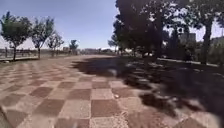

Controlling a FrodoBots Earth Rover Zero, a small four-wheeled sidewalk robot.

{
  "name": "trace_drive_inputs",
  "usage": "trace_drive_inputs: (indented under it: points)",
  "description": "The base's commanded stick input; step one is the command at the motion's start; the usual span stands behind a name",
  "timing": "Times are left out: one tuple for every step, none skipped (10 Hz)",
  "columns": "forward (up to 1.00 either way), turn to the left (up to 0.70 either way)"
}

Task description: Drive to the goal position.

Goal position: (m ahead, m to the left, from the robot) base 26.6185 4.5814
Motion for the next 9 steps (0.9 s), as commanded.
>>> trace_drive_inputs:
  points:
    - [1.0, 0.0]
    - [1.0, 0.0]
    - [1.0, 0.0]
    - [1.0, 0.0]
    - [1.0, 0.0]
    - [1.0, 0.0]
    - [1.0, 0.0]
    - [1.0, 0.0]
    - [1.0, 0.0]
